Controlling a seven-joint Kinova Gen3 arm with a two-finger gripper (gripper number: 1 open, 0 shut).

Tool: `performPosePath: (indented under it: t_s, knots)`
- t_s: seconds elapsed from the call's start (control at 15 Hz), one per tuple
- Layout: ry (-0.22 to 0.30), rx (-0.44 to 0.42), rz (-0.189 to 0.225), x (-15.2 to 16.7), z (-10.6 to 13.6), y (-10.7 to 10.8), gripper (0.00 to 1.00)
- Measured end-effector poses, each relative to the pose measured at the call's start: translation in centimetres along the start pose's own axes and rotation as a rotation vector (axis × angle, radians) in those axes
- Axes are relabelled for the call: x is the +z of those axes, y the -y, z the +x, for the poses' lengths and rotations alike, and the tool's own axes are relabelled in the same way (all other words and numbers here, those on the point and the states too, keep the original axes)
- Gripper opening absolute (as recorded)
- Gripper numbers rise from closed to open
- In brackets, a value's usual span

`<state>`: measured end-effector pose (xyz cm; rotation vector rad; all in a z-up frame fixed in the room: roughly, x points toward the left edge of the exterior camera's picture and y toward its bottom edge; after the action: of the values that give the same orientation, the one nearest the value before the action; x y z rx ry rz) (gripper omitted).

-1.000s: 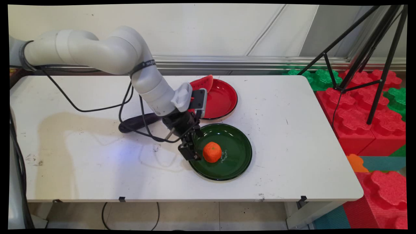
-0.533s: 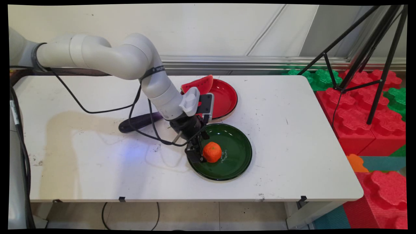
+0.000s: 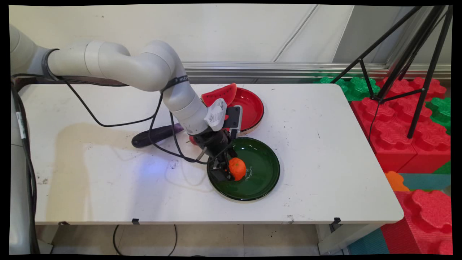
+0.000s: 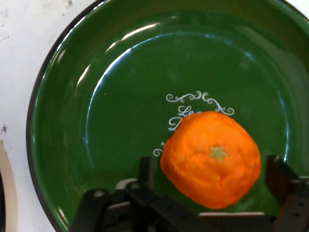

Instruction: Pick up the mandarin from the green plate, then place the picked object on the table

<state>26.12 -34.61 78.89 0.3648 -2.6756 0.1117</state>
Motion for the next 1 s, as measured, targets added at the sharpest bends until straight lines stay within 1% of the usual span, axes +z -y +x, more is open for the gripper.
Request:
performPosePath:
  t_s: [0.07, 0.13, 0.53, 0.8, 1.0]
  knots:
    - [-0.001, 0.001, 0.0, 0.0, 0.0, 0.0, 1.0]
    - [-0.003, 0.003, 0.0, 0.1, 0.1, 0.0, 0.0]
    - [-0.003, 0.011, -0.004, 0.1, 0.2, 0.1, 0.0]
    - [-0.015, 0.019, 0.009, -0.8, 0.3, 0.2, 0.0]
    - [-0.032, 0.022, 0.024, -2.2, 0.4, 0.1, 0.0]
